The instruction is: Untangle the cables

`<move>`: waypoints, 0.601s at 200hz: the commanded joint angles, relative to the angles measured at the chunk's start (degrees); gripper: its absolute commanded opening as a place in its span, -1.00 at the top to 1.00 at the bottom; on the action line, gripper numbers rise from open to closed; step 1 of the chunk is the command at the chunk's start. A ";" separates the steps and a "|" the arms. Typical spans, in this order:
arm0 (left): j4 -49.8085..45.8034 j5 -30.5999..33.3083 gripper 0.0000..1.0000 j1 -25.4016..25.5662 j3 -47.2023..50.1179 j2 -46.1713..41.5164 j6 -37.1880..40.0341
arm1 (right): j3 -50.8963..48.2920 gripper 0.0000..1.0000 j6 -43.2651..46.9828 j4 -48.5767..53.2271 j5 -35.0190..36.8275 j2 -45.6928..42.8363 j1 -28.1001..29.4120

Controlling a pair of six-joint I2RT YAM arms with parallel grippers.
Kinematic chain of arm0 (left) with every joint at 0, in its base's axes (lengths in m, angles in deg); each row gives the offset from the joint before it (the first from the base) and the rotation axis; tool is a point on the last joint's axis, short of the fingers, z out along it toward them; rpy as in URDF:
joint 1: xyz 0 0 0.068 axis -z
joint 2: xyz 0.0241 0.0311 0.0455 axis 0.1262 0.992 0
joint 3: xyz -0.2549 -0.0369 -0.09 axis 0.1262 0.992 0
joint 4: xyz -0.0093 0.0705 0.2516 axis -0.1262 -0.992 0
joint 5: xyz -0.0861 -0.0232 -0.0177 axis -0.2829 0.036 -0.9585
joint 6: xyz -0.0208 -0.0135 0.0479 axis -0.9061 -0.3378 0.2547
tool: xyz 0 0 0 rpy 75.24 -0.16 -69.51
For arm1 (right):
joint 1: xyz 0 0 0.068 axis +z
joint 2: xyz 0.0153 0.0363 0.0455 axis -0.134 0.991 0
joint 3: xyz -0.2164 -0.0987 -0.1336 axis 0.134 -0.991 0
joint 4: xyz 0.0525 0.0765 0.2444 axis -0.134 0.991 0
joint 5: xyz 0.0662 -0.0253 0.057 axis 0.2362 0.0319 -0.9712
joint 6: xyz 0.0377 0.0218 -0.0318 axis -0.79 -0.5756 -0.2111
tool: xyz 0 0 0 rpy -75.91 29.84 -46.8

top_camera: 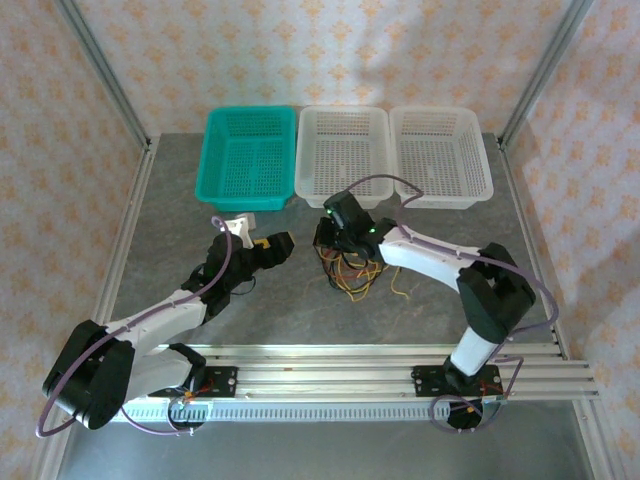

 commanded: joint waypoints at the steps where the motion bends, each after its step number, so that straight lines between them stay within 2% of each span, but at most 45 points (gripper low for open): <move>1: 0.54 -1.69 -0.75 -0.07 -2.72 -1.26 4.02 | 0.57 0.99 -2.20 -3.12 -3.09 -4.08 -1.76; 34: 0.34 -1.35 -0.71 2.81 -4.86 -1.39 10.93 | -1.76 1.00 -5.47 -7.86 -10.95 -6.53 -5.79; 74: 5.14 -0.96 -0.71 6.56 -4.65 -0.13 13.98 | -2.78 1.00 -9.31 -11.14 -17.64 -7.23 -9.39; 99: 8.87 1.25 -0.74 9.37 -4.80 3.59 16.09 | -2.80 1.00 -11.93 -12.02 -19.70 -7.54 -11.04; 120: 15.33 6.36 -0.76 11.59 -3.91 6.82 17.86 | -2.98 1.00 -13.56 -12.56 -21.50 -8.05 -12.28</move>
